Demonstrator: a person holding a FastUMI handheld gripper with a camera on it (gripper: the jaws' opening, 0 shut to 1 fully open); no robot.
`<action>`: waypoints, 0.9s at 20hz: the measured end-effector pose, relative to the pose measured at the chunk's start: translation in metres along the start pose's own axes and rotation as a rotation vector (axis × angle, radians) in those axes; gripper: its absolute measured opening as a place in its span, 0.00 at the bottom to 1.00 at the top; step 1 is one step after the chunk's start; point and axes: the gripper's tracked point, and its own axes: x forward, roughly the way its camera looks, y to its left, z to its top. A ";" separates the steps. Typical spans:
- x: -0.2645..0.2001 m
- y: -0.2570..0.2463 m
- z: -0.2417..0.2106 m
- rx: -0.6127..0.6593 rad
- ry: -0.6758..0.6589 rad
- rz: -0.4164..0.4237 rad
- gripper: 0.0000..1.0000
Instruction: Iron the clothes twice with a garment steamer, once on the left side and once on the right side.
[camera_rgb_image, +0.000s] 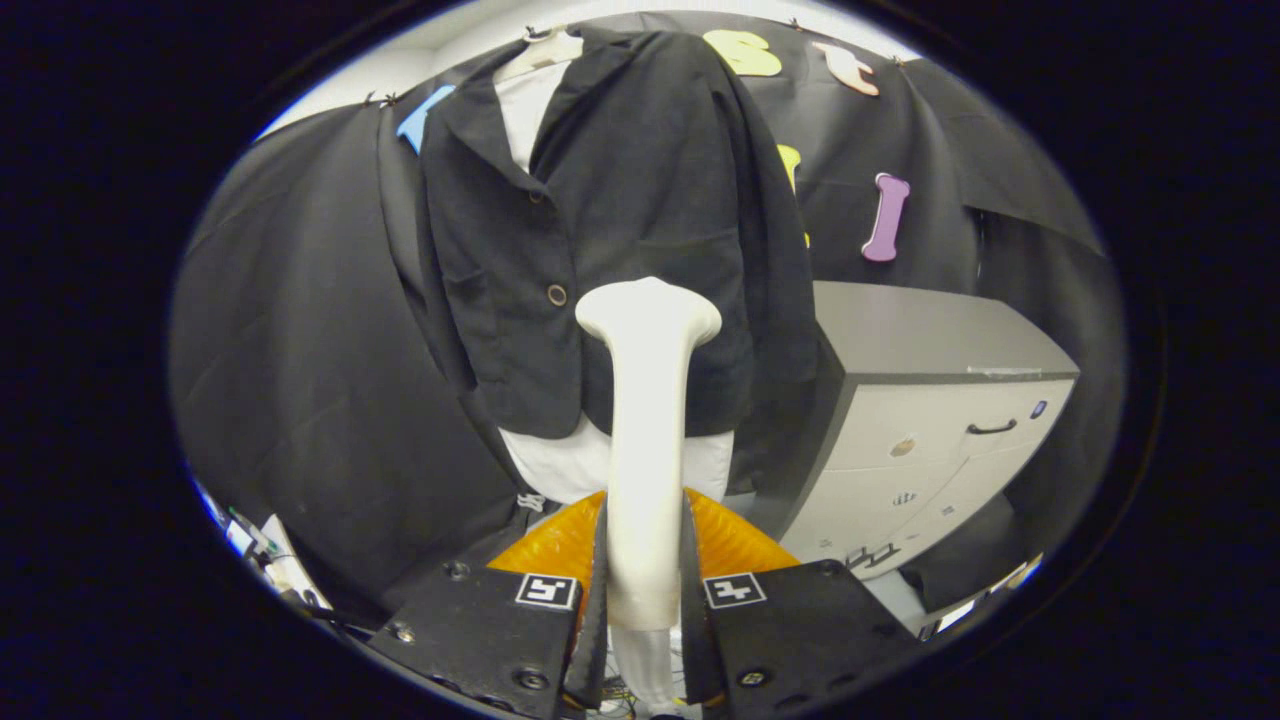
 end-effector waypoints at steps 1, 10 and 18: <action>-0.008 0.004 0.009 0.001 -0.017 0.004 0.33; -0.055 0.056 0.084 -0.054 -0.185 0.088 0.33; -0.060 0.135 0.136 -0.142 -0.280 0.161 0.33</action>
